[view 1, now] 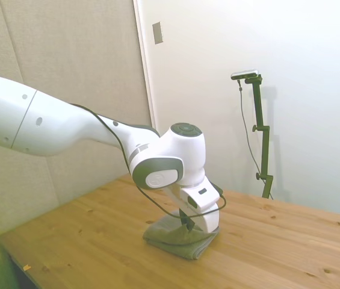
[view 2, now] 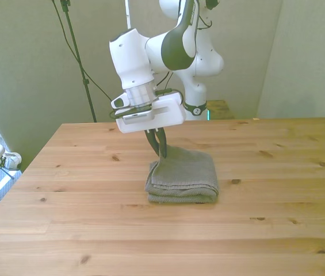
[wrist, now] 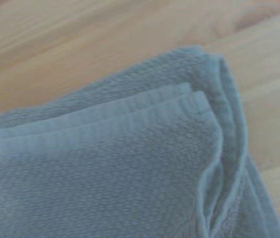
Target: Unfold the towel
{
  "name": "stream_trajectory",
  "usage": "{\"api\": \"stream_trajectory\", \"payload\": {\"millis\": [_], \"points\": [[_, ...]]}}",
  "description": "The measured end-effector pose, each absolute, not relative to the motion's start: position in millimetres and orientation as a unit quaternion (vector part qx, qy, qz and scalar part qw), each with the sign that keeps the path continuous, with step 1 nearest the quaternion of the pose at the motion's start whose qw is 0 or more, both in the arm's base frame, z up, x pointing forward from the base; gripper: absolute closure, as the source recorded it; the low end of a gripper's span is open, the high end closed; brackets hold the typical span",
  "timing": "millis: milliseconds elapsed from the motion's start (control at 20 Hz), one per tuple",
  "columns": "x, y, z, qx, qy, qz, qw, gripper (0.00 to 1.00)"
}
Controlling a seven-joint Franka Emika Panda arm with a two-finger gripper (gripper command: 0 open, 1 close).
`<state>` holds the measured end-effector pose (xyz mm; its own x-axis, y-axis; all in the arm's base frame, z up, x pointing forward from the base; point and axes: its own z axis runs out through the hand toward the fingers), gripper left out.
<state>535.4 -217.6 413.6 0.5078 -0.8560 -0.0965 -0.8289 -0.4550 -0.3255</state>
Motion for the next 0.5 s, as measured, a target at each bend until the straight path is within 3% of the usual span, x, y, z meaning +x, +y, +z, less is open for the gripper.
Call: {"api": "stream_trajectory", "payload": {"millis": [200,500], "points": [[534,-187,438,-0.892,0.406,-0.038,0.194,1.00],[554,-122,439,-0.943,0.264,-0.056,0.197,1.00]]}}
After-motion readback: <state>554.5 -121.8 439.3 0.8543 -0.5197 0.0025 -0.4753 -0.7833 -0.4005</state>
